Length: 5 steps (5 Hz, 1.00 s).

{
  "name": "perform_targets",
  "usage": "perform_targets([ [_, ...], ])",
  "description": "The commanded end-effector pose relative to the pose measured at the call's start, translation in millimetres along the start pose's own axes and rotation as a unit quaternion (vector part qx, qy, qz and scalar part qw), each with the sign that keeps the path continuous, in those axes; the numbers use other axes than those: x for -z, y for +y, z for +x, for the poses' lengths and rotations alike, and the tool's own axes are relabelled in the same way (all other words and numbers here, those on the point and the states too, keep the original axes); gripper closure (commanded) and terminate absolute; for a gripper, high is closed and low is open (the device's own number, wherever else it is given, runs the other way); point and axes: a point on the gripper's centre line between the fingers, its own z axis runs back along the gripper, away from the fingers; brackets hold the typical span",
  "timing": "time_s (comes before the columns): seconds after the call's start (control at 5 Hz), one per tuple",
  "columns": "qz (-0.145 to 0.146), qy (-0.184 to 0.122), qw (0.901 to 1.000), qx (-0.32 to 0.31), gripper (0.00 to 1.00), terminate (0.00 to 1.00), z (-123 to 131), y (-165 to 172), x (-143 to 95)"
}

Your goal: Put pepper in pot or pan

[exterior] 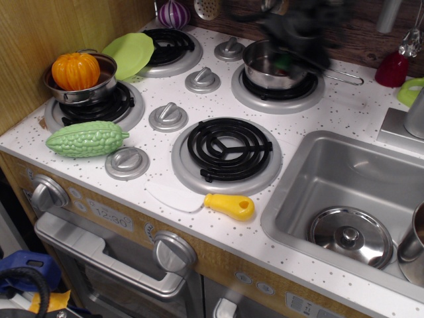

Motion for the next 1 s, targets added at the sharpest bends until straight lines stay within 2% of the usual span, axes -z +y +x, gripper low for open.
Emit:
perform_targets([
  [0.0,-0.023,-0.032,0.9992,0.003,1.00,0.00,8,30,3],
  [0.2,-0.026,-0.041,0.9988,0.010,1.00,0.00,12,33,10],
  [0.4,-0.024,-0.061,0.9973,0.032,0.00,0.00,15,37,15],
  [0.6,-0.024,-0.061,0.9973,0.032,0.00,0.00,15,37,15],
  [0.8,-0.024,-0.061,0.9973,0.032,0.00,1.00,15,37,15],
])
